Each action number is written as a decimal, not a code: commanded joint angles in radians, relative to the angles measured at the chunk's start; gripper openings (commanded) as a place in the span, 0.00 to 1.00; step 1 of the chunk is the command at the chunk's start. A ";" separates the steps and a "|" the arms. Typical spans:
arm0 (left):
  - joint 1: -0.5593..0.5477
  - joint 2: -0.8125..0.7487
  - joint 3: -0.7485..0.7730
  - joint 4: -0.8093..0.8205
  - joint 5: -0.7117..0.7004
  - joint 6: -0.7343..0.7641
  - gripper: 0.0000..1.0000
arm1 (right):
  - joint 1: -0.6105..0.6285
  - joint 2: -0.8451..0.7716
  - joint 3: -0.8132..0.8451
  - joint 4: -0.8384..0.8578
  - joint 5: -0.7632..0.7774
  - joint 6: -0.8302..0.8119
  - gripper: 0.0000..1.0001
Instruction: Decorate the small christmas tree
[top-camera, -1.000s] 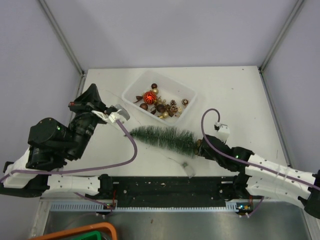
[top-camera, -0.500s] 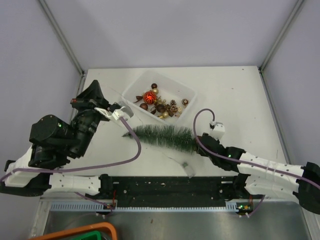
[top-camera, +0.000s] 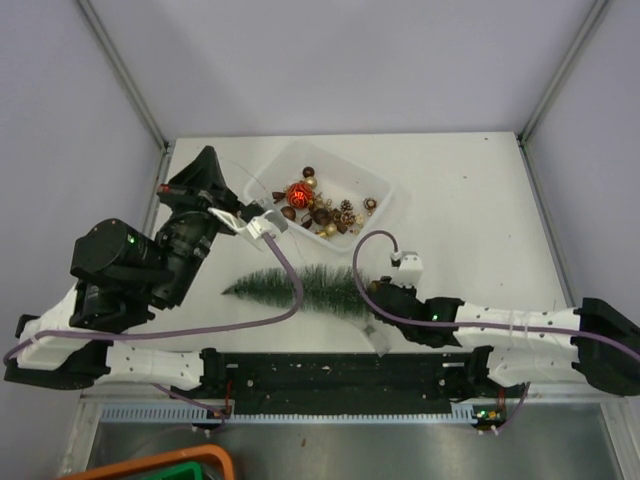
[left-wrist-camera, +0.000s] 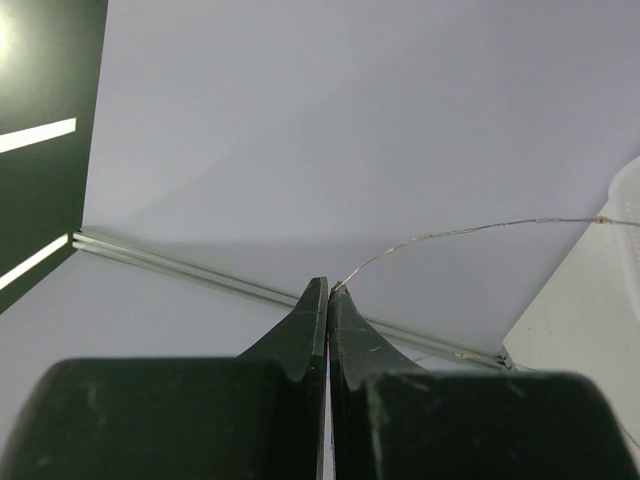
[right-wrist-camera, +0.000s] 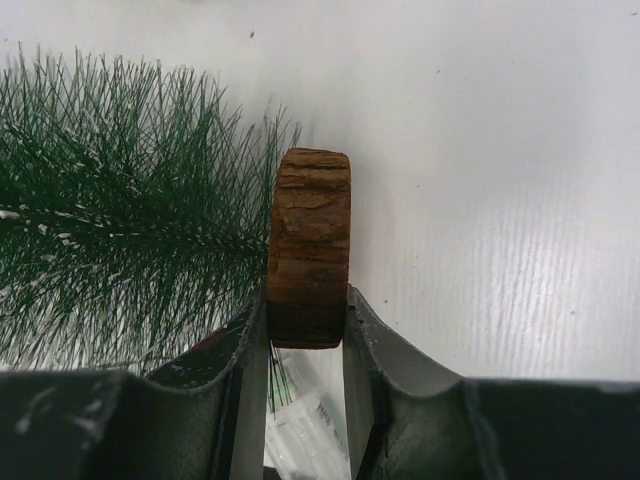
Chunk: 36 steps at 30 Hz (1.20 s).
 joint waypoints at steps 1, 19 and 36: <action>0.003 0.021 0.068 0.103 0.034 0.082 0.00 | 0.083 0.031 0.051 -0.046 0.075 0.052 0.00; 0.092 0.189 0.186 0.315 0.265 0.171 0.00 | 0.235 -0.152 -0.021 0.041 0.061 -0.056 0.00; 0.307 0.332 0.345 0.215 0.407 0.116 0.00 | 0.280 -0.545 -0.144 0.181 -0.189 -0.143 0.00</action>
